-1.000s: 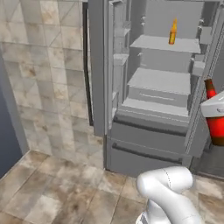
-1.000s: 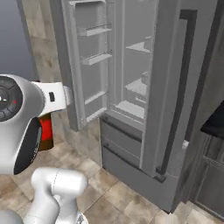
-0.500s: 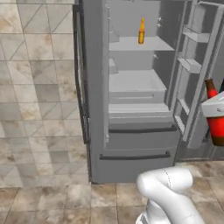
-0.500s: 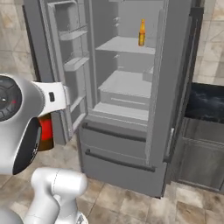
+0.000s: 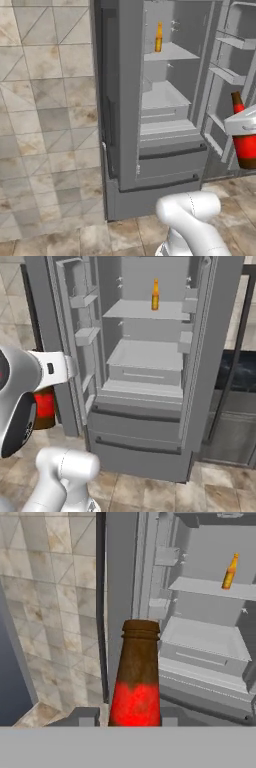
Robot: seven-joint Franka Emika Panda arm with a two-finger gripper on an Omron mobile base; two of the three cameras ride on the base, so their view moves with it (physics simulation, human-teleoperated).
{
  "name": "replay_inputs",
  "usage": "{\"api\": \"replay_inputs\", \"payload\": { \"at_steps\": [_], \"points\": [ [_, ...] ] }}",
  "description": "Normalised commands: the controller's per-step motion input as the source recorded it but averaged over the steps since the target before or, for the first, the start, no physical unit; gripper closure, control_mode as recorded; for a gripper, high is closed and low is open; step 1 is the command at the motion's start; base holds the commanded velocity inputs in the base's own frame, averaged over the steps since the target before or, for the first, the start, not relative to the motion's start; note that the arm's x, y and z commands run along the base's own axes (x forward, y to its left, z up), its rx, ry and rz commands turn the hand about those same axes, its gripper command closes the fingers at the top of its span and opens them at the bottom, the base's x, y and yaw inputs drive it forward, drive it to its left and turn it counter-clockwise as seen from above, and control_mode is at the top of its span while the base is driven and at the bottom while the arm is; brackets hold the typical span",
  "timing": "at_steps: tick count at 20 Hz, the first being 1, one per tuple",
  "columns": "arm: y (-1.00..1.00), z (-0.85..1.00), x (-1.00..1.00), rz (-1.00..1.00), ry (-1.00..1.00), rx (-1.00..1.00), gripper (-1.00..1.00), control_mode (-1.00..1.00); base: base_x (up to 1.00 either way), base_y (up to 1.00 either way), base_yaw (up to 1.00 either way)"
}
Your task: Place the beers on the top shelf of the fridge to keep them out of children's reach, and place the squash on lower shelves for easy access.
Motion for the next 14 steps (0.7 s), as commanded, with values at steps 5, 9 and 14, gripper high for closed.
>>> {"api": "replay_inputs", "payload": {
  "at_steps": [5,9,14],
  "points": [
    [0.0,0.0,0.0,0.0,0.0,0.0,1.0,1.0,0.5,-0.18,-0.17],
    [0.0,0.0,0.0,0.0,0.0,0.0,1.0,1.0,0.42,-0.35,-0.13],
    [0.0,0.0,0.0,0.0,0.0,0.0,1.0,1.0,0.31,-0.48,-0.11]
  ]
}}
